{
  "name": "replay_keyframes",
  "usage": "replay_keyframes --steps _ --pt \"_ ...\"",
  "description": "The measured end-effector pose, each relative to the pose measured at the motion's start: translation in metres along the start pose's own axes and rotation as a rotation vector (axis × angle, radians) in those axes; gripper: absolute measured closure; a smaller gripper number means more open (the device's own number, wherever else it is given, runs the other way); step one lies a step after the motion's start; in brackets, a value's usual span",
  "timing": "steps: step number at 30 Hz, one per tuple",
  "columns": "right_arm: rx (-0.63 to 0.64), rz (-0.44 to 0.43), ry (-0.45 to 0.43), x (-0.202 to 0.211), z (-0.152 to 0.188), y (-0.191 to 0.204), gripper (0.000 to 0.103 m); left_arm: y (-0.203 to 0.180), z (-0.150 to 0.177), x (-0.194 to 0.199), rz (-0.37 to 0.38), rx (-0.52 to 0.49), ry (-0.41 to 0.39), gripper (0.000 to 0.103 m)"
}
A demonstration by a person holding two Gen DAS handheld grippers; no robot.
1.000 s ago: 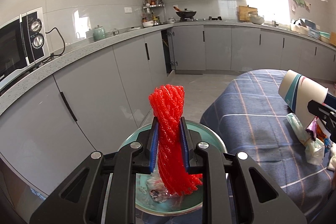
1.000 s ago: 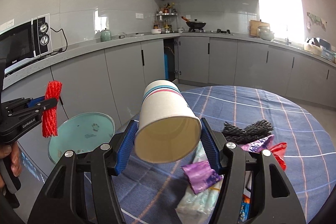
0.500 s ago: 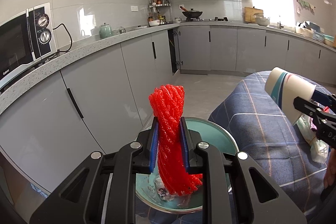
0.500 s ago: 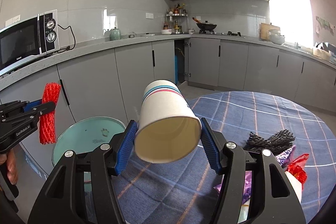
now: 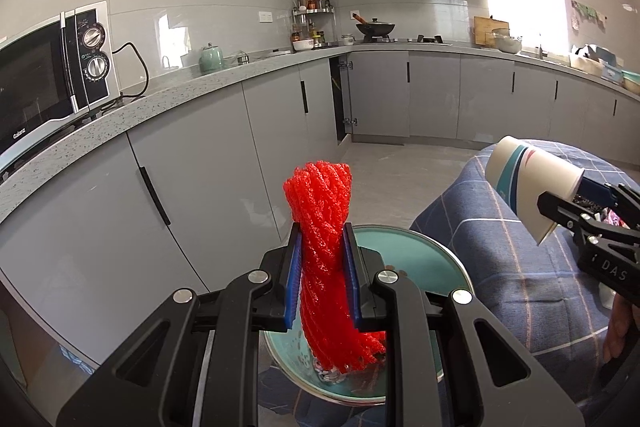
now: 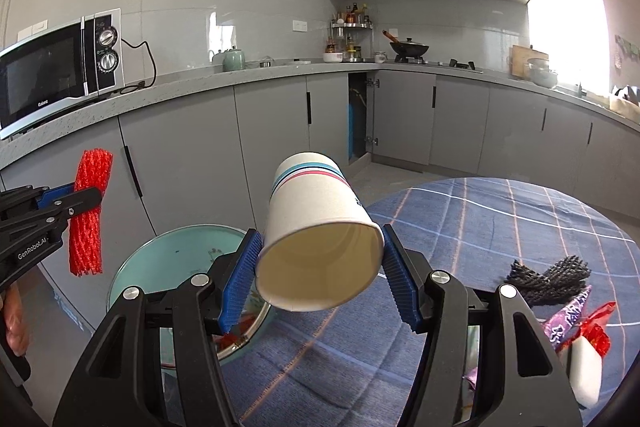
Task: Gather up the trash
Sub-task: 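Carry the red mesh bag and the paper cup over the teal bin with both tools, then open both tools to drop the mesh bag and paper cup into the bin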
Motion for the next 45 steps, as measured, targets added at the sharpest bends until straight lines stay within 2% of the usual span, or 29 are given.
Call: replay_keyframes --steps 23,45 --pt "0.056 -0.065 0.033 -0.031 0.000 0.044 0.042 0.020 0.003 -0.009 -0.039 0.025 0.027 0.083" --pt "0.081 -0.089 0.052 -0.040 0.003 0.059 0.042 0.023 0.005 -0.015 -0.019 0.029 0.037 0.083"
Point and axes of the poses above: each gripper's, at about its wrist camera, not at the fingertips, and x roughly against the way its jaws point, y to its left, z to its underside, the point moved 5 cm from there along -x, roughly the way its jaws point, and after that the axes turned 3 degrees about -x, right-handed, at the moved point
